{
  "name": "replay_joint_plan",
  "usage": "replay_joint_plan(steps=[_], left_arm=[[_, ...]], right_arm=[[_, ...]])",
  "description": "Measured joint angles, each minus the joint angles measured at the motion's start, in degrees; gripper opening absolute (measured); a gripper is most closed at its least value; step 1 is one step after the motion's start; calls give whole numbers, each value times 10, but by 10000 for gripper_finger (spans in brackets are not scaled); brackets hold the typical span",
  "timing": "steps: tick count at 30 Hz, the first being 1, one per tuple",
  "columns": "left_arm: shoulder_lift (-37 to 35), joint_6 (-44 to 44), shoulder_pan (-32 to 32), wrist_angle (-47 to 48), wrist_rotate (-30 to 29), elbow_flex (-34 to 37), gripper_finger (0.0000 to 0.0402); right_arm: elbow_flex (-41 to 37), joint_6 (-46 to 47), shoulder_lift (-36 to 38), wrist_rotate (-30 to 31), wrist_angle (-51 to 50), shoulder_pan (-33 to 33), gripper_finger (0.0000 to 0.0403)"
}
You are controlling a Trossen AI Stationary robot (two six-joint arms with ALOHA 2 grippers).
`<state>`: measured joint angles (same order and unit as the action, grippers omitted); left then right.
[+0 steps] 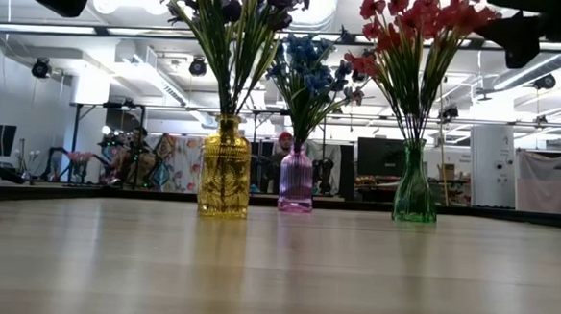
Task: Sort flowers into vase by color
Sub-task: Return to Home Position
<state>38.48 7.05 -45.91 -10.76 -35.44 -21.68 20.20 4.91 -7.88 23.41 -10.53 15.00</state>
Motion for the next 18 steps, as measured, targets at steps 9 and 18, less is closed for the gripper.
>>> replay_joint_plan(steps=[9,18], left_arm=[[-11,-10,28,-37,-1,43,174],[-36,-42,80,-125,0,112,174]], right_arm=[[-44,-32,13,0,54,0,245],[8,9,66,-2,-69,0,244]])
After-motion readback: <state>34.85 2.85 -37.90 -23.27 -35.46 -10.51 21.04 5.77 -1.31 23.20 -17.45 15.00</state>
